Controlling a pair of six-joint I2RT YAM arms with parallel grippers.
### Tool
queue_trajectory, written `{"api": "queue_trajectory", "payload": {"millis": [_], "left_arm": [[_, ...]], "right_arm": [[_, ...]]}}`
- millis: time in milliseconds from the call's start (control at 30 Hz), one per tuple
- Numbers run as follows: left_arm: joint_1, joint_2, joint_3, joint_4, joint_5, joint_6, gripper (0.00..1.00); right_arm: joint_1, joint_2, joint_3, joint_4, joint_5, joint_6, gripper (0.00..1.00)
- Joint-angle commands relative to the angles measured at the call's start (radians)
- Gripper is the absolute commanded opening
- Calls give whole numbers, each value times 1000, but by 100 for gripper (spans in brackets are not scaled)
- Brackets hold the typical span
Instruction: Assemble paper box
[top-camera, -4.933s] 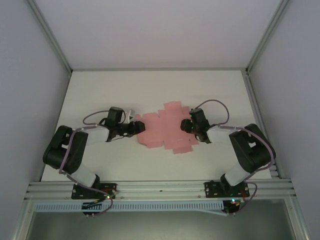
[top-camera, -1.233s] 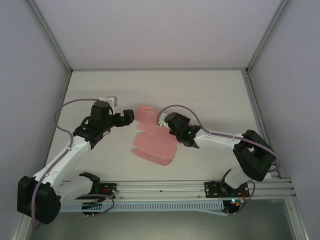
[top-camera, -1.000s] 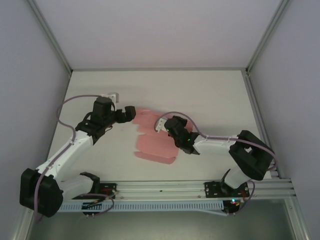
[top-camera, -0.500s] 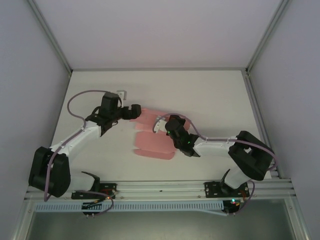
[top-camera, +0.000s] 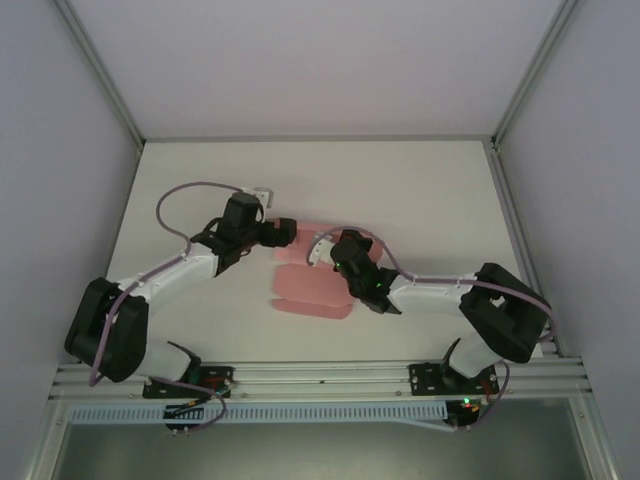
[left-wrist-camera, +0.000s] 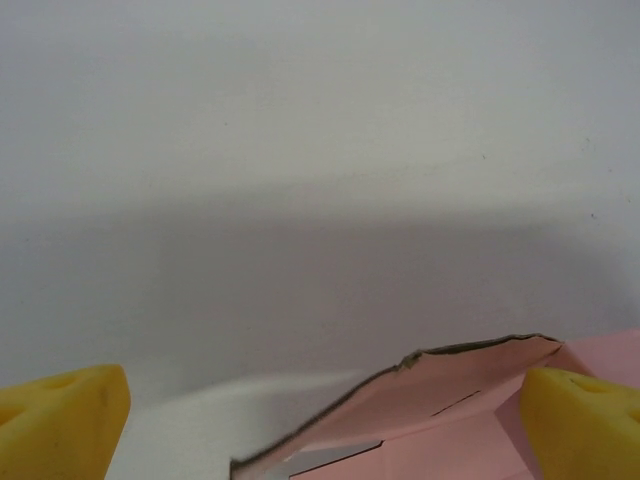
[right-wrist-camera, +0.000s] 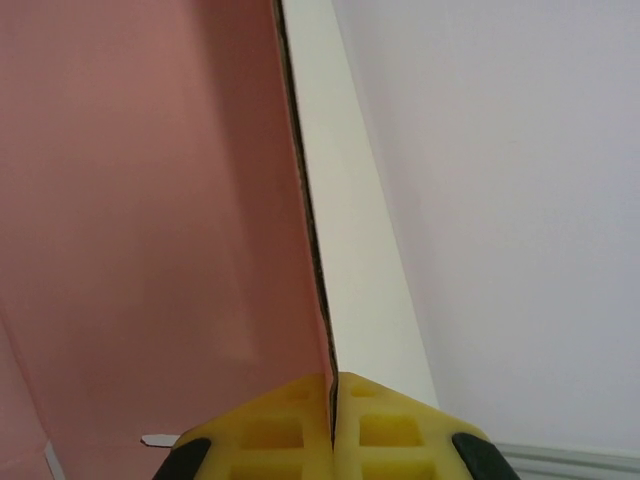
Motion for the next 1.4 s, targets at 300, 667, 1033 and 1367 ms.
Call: {"api": "queue_trajectory", "payload": {"millis": [300,667,1033,1367], "left_arm": [[-52,-101,-78,93,-114,-132,100],[171,-376,-317,12,6,-195,100],[302,-155,-359,301,307,-185,100],[290,-77,-382,472,506,-115,100]], "right_arm": [[13,-88,-20,12,-10,97,0],[-39,-171,-60,-44,-70,177,0],[-49,-187,-57,-40,-108,206,0],[-55,-205,-45,-68,-137,231,0]]}}
